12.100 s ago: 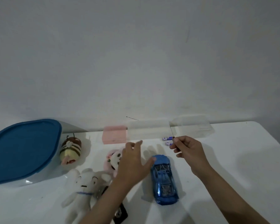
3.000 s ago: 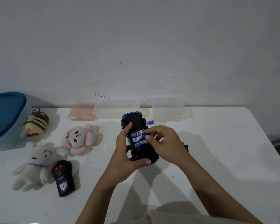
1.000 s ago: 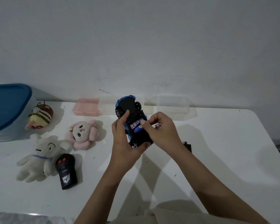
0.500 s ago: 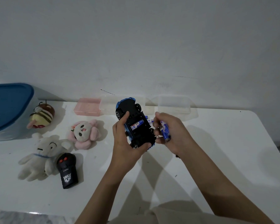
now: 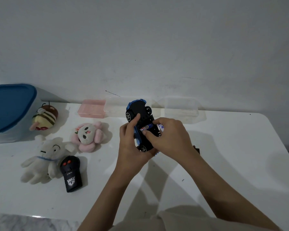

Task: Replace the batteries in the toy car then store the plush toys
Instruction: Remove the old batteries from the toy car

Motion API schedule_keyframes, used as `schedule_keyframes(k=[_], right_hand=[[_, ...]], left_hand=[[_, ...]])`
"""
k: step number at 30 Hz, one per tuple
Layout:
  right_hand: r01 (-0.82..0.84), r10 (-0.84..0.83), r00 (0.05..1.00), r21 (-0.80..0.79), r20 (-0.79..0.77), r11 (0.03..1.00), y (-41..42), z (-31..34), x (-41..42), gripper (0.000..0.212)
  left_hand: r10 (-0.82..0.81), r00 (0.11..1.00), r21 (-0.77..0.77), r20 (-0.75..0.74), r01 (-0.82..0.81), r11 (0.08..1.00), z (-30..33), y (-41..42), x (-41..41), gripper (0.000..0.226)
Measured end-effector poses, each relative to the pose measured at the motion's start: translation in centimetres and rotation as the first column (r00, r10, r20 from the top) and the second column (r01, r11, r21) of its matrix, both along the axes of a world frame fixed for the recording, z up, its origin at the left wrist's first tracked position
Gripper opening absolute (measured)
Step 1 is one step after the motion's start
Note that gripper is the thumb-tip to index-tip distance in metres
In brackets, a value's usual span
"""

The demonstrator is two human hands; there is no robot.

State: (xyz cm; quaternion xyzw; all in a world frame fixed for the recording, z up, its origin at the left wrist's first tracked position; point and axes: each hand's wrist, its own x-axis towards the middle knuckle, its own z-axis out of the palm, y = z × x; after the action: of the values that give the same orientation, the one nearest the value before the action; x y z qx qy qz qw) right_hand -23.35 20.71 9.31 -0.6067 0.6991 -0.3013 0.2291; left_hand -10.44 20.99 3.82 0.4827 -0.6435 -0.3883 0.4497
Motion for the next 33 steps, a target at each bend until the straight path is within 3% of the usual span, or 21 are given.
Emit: schedule_keyframes(k=[24,29,33], right_hand=[[-0.019,0.014,0.997,-0.062,-0.075,0.998,-0.7,-0.1,0.7,0.024],[-0.179,0.171,0.984,-0.192,-0.057,0.965,-0.6,-0.5,0.1,0.014],[-0.344,0.332,0.939,-0.236,-0.093,0.909,-0.7,-0.8,-0.8,0.024]], left_hand=[[0.074,0.994,-0.151,0.077,-0.062,0.987,0.5,-0.6,0.5,0.098],[0.017,1.0,-0.077,0.007,-0.016,0.997,1.0,-0.5,0.8,0.1],[-0.001,0.995,0.032,-0.104,0.004,0.999,1.3,-0.2,0.9,0.1]])
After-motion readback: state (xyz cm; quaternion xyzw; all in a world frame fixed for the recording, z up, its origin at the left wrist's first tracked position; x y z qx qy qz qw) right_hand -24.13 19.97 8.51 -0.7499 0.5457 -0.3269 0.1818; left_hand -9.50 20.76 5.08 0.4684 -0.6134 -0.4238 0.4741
